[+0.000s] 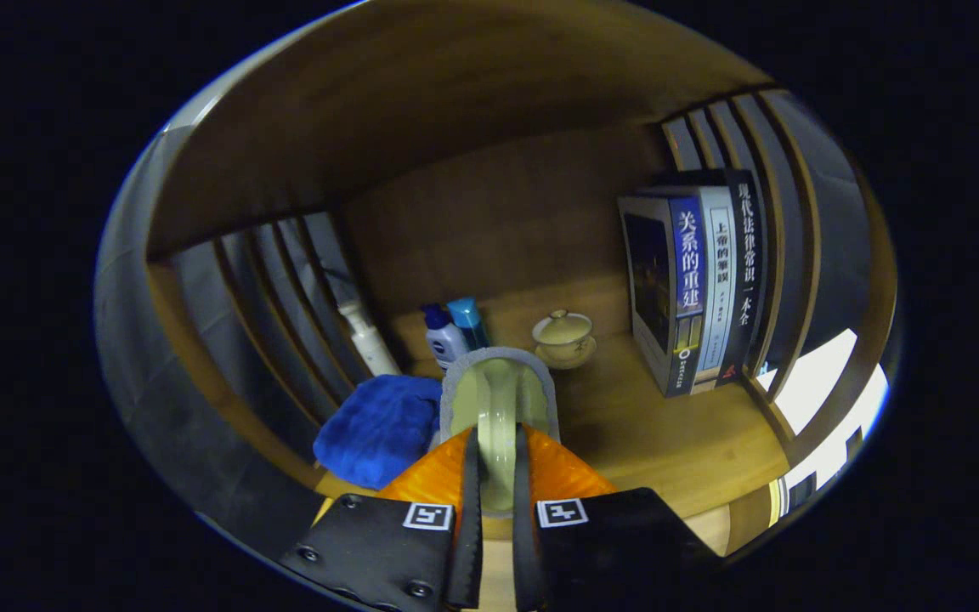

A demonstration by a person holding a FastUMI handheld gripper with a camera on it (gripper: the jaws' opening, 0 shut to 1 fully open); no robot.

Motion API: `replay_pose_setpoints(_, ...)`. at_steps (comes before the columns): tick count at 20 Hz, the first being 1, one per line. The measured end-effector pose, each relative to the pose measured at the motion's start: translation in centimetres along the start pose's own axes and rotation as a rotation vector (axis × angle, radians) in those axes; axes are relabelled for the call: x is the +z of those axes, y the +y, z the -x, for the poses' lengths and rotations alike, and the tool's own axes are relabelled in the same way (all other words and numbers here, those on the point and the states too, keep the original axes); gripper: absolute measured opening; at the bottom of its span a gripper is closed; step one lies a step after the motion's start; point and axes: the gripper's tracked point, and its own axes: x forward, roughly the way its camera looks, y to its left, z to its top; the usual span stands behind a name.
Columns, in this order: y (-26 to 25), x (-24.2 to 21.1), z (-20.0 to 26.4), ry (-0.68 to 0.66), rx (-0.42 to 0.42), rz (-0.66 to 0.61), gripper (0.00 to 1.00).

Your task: Pull open the drawer, take out the items inside it, and place them on the countertop above the cabinet.

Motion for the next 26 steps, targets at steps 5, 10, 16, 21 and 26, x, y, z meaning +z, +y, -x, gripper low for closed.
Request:
replay_pose_setpoints(5, -2.9, -1.7, -4.3, 0.085, -0.083, -0.026, 0.23)
replay_pose_setpoints(10, -4.0, -2.6, -6.7, 0.132, -0.089, -0.043, 0.23)
replay_pose_setpoints(16, -4.9, -2.8, -8.0, 0.117, -0.123, -0.021, 0.42)
replay_pose_setpoints(21, -3.5, -1.5, -6.0, 0.034, -0.069, 0.002, 0.9)
replay_pose_setpoints(26, -0.5, 1.0, 1.4, -0.117, 0.003, 0.057, 0.99)
